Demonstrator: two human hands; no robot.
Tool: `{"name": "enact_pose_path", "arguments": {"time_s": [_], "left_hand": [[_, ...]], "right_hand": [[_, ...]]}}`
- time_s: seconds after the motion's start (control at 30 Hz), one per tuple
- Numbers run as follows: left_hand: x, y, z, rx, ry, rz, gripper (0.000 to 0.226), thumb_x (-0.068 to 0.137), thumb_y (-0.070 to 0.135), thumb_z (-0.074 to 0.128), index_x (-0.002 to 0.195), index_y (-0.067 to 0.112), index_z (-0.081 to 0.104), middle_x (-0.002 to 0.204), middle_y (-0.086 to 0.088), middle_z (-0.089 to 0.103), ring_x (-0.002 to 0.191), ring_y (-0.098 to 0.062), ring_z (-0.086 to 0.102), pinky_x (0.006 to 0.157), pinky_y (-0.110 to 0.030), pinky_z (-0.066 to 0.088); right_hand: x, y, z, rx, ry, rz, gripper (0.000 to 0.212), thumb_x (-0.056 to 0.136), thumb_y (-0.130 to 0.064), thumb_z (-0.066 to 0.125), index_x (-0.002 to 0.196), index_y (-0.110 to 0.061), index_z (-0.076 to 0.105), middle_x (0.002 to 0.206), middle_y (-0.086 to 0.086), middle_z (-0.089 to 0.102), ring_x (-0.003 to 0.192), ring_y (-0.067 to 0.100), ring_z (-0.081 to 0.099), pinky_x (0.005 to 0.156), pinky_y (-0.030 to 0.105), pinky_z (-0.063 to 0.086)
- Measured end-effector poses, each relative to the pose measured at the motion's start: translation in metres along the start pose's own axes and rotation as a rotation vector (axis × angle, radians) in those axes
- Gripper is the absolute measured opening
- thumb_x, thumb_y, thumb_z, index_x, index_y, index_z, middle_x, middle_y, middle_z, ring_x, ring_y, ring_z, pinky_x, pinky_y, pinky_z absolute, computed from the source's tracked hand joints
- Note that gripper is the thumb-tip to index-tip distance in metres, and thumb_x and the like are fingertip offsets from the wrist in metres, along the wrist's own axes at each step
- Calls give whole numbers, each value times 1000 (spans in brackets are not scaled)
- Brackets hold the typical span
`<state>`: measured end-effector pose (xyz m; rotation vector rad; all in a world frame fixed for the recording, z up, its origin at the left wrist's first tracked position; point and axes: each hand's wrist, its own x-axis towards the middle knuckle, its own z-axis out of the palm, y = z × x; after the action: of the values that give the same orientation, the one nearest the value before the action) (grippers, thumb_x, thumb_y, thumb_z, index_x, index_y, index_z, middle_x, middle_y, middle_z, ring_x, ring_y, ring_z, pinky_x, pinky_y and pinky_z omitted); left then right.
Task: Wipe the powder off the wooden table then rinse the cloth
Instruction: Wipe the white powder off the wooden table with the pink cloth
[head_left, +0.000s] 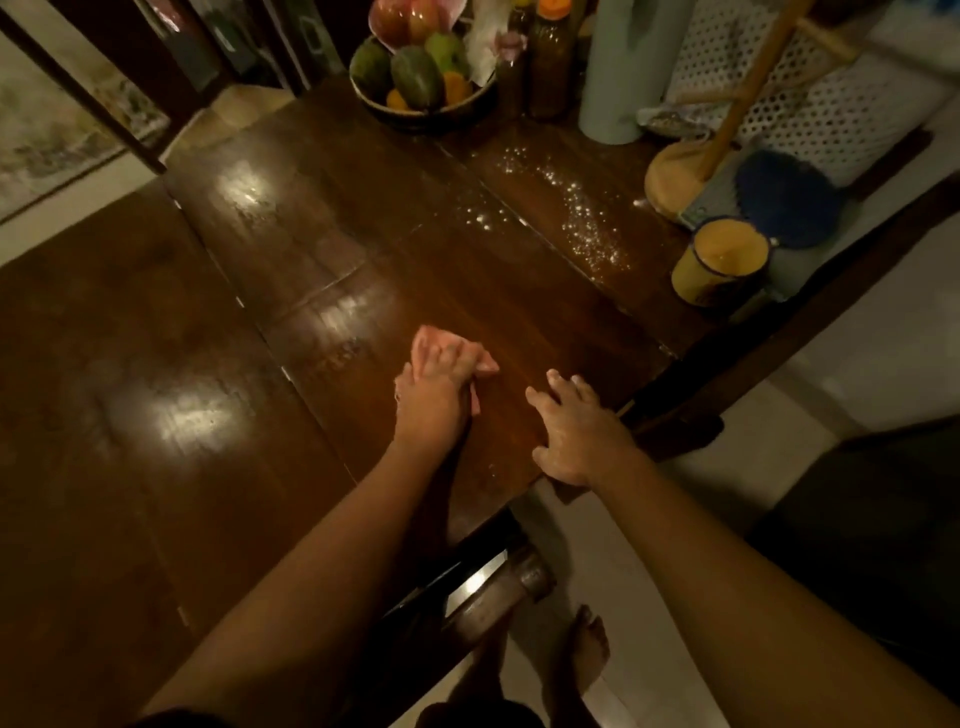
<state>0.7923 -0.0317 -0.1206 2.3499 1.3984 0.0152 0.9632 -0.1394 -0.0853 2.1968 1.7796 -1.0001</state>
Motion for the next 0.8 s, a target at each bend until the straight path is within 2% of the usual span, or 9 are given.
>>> {"name": "enact_pose_path", "arguments": {"time_s": [0.1,0.2,0.27,0.33,0.43,0.53,0.67,0.73,0.8], "left_hand": [[26,25,9,43,-16,-103,53,102,28,34,153,36,24,163,-5,21,151,-37,3,117,-67,9],[13,29,5,73,-69,106,53,102,31,35,154,36,21,163,-3,20,151,-34,7,117,-65,10],[-3,9,3,59,-109,248,55,102,32,37,154,39,21,164,4,16,152,-28,3,117,-62,11],[-19,-14,4,0,-118,300,53,102,33,35,153,43,23,164,11,16,153,-22,-3,118,-61,14],[-32,-18,9,-79,-73,258,50,103,30,37,151,40,31,161,12,21,149,-15,-5,120,-57,12],[-23,15,13,-140,-54,172,50,104,26,41,153,31,32,162,5,23,143,-10,-7,121,-52,8],[23,67,24,-86,-85,236,55,103,20,40,155,25,26,164,1,18,150,-20,-6,121,-56,11],[51,99,30,-74,-128,273,57,102,19,39,156,22,23,164,-2,17,152,-28,-1,121,-57,11],[76,134,37,-59,-164,313,58,102,20,38,157,20,21,165,-4,16,152,-32,-1,119,-59,15]], "right_hand": [[-15,-15,-35,-4,-56,18,55,99,-38,51,150,-28,35,153,12,32,138,36,33,105,49,39],[-31,-28,-71,-3,76,5,43,97,-39,51,138,-27,43,135,12,45,126,32,42,97,45,43],[-43,-26,-96,15,146,26,37,96,-45,51,129,-27,49,128,10,51,123,30,44,92,43,43],[-52,-12,-118,9,179,71,34,94,-49,51,121,-29,54,121,6,55,119,28,47,91,44,42],[-66,26,-136,-49,192,183,30,90,-55,52,109,-32,55,107,1,54,111,27,50,91,45,40],[-76,70,-133,-99,199,285,25,90,-53,52,96,-29,54,97,1,52,110,29,51,89,41,40],[-81,117,-125,-87,362,276,29,89,-53,52,85,-24,56,99,2,49,126,27,36,102,39,29],[-78,125,-121,-129,388,267,36,89,-59,45,84,-25,56,105,4,51,125,27,35,105,40,24],[-73,127,-119,-214,434,244,48,84,-62,30,85,-27,62,101,6,56,116,29,42,102,42,24]]}}
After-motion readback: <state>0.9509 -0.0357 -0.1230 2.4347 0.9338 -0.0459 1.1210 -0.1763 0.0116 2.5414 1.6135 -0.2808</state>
